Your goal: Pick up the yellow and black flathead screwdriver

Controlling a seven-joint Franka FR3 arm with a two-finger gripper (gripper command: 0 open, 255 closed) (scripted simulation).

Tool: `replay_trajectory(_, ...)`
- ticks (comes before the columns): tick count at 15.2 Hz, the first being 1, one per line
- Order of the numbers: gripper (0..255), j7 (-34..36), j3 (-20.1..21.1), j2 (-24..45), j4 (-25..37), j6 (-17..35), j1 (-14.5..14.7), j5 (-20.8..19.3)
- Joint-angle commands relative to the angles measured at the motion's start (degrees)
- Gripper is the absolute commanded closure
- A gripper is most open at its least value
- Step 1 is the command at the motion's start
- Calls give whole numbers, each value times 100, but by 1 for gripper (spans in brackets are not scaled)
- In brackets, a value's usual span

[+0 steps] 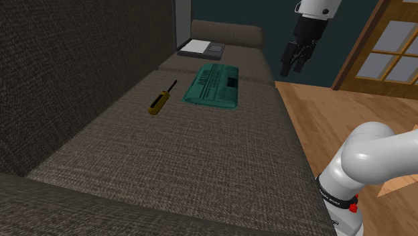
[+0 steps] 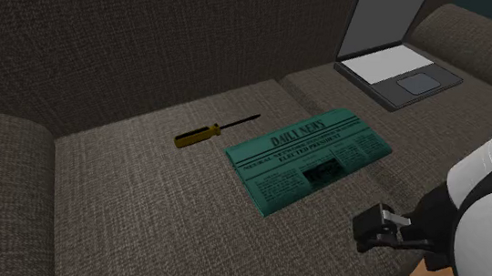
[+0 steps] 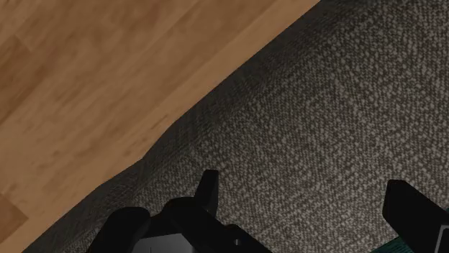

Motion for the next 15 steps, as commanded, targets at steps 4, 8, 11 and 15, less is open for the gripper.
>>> replay_trajectory(4,0,491,357,396,171,194,19,250)
replay_trajectory(8,0,1136,813,1008,505,447,24,509)
replay_trajectory(11,0,1619,1141,1523,835,624,13,636)
replay_trajectory(15,0,2274,1561,2281,1382,827,-14,699)
